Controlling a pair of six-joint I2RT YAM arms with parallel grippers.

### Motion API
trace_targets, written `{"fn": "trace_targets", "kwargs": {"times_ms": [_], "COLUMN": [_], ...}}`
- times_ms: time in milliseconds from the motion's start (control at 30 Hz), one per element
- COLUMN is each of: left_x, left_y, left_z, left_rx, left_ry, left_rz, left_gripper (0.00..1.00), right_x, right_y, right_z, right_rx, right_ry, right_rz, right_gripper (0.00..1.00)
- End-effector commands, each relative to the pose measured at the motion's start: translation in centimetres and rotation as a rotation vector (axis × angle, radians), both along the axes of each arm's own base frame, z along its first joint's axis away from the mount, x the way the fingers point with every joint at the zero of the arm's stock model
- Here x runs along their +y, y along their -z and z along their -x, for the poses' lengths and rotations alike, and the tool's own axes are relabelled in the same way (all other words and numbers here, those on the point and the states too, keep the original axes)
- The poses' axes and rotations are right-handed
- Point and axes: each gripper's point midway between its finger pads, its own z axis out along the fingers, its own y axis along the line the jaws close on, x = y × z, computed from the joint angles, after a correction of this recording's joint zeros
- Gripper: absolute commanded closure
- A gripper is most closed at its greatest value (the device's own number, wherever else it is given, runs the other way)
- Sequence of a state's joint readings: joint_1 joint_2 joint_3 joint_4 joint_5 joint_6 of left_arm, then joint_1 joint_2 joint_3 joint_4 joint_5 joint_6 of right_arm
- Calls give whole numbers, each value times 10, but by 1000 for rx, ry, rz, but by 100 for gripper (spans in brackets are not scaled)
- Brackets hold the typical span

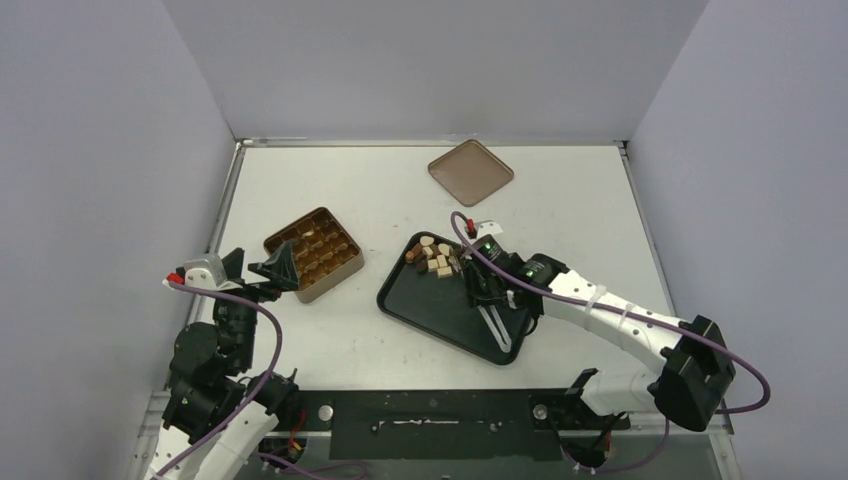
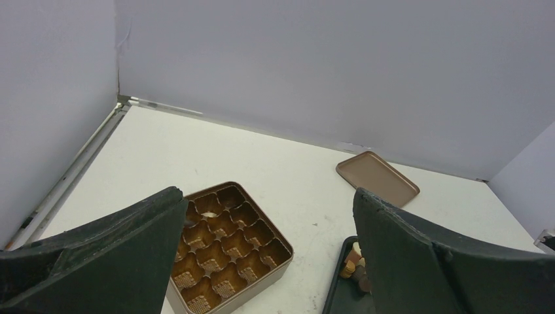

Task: Pack the chocolate
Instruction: Pick up the fake chocolate from the plate, then place the fake chocolate in the packing box.

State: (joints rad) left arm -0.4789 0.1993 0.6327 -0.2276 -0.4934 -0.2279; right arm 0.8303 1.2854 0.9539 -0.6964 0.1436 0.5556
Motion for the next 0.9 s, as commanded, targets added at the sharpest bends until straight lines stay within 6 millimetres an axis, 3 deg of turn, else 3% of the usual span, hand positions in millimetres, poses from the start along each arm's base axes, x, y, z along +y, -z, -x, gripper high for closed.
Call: {"fn": "trace_targets", "kwargs": {"times_ms": [0, 233, 533, 867], "left_x": [2, 5, 13, 26], "left_y": [-11, -13, -13, -8], "left_z": [2, 5, 6, 3], "left_rx": [-40, -47, -53, -35], "left_ry": [-4, -14, -53, -136], "left_rz": [16, 22, 26, 27], "left_gripper": [3, 3, 3, 3], "right_x": [26, 61, 140, 222], "right_y": [-36, -52, -75, -56], "right_z": [-14, -34, -67, -93], "right_rx": [-110, -153, -235, -250], "right_ry": [-52, -117, -245, -390], "right_rz": [-140, -179, -232, -206], "right_gripper": [78, 78, 77, 76]}}
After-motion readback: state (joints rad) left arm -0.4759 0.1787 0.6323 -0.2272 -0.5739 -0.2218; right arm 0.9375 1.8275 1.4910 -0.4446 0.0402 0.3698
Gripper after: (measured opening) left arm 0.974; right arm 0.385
